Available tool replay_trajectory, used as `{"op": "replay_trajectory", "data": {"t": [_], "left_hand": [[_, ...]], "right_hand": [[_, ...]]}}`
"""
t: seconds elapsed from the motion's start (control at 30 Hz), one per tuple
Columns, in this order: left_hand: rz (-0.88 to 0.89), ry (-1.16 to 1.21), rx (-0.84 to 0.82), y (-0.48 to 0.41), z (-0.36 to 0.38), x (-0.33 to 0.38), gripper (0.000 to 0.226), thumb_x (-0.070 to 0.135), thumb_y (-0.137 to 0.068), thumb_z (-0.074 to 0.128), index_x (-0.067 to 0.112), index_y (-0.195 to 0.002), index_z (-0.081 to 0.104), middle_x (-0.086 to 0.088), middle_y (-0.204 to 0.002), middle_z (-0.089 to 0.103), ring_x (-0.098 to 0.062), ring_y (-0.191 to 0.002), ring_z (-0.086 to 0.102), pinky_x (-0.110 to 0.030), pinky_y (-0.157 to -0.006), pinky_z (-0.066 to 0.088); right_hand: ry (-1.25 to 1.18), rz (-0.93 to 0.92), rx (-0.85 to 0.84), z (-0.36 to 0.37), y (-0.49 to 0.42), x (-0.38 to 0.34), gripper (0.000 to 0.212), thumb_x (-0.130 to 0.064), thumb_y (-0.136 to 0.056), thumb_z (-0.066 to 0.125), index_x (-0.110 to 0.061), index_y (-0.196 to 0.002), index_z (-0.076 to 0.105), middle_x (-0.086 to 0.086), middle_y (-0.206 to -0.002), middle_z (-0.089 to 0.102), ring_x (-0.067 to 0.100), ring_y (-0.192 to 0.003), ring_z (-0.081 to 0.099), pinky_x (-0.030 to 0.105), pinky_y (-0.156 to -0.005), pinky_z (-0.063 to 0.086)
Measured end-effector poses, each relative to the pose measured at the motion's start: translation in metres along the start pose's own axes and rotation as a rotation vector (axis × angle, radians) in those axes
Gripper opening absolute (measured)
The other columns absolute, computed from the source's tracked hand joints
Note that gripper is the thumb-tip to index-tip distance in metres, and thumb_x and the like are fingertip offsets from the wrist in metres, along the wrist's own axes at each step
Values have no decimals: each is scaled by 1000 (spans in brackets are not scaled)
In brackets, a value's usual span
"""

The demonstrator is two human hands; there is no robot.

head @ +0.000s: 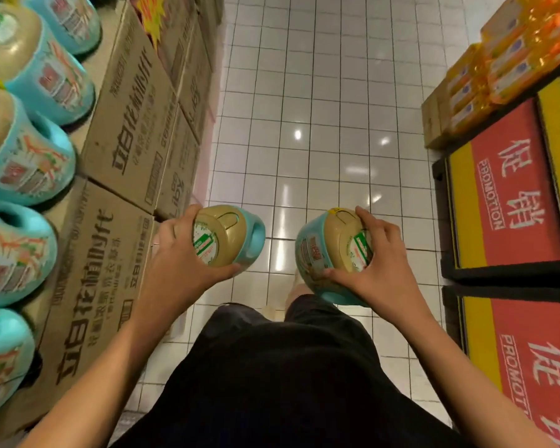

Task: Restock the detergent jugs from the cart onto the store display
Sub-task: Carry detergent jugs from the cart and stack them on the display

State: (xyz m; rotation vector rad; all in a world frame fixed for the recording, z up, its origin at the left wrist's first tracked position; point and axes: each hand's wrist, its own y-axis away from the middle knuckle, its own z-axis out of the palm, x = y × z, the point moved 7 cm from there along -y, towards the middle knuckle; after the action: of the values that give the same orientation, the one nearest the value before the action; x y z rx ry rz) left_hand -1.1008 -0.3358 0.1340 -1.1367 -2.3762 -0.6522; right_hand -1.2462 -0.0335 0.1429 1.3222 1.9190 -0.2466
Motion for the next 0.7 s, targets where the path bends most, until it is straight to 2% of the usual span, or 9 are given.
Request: {"op": "replay_trajectory", "data": {"t": [0.13, 0.27, 0.37, 0.47, 0.57, 0.7], "left_hand": [[-50, 25, 12, -62, 5, 18, 124, 62, -53, 93, 43, -154, 25, -3, -137, 41, -14, -113, 38, -39, -87, 44], [-137, 47, 49, -116, 4, 36, 123, 67, -52, 91, 44, -154, 27, 1, -129, 41, -19, -114, 44, -46, -86, 55], [-238, 120, 88, -153, -5, 50, 123, 77, -46, 84, 47, -152, 29, 2, -129, 41, -23, -115, 47, -50, -89, 56], [-323, 189, 145, -185, -17, 58, 120, 75, -44, 86, 53, -148, 30, 7, -132, 39, -23, -121, 45, -53, -97, 54], [-402, 183, 206, -207, -31, 60, 121, 76, -47, 89, 55, -148, 25, 8, -133, 36, -19, -122, 41, -48, -97, 51], [-512, 134, 288, -232, -54, 49, 129, 80, -45, 88, 47, -153, 26, 6, -136, 38, -22, -126, 44, -49, -98, 51]], "right_hand": [[9, -54, -45, -20, -86, -11, 116, -47, -64, 94, -45, -159, 27, -12, -144, 32, 19, -137, 40, 49, -112, 49], [26, -136, -128, -40, -180, -26, 115, -59, -59, 86, -48, -157, 28, -18, -139, 32, 17, -134, 40, 45, -111, 48], [82, -221, -197, -51, -253, -53, 117, -72, -54, 76, -47, -158, 28, -23, -135, 30, 13, -131, 38, 40, -109, 46], [134, -323, -282, -53, -317, -88, 117, -77, -56, 71, -44, -159, 27, -15, -141, 34, 16, -133, 39, 46, -111, 48], [185, -420, -369, -44, -369, -125, 117, -79, -58, 69, -44, -161, 24, -10, -145, 35, 15, -133, 36, 45, -110, 48], [207, -526, -468, -20, -424, -176, 119, -78, -57, 70, -43, -161, 24, -8, -146, 35, 15, -134, 37, 45, -111, 47]]}}
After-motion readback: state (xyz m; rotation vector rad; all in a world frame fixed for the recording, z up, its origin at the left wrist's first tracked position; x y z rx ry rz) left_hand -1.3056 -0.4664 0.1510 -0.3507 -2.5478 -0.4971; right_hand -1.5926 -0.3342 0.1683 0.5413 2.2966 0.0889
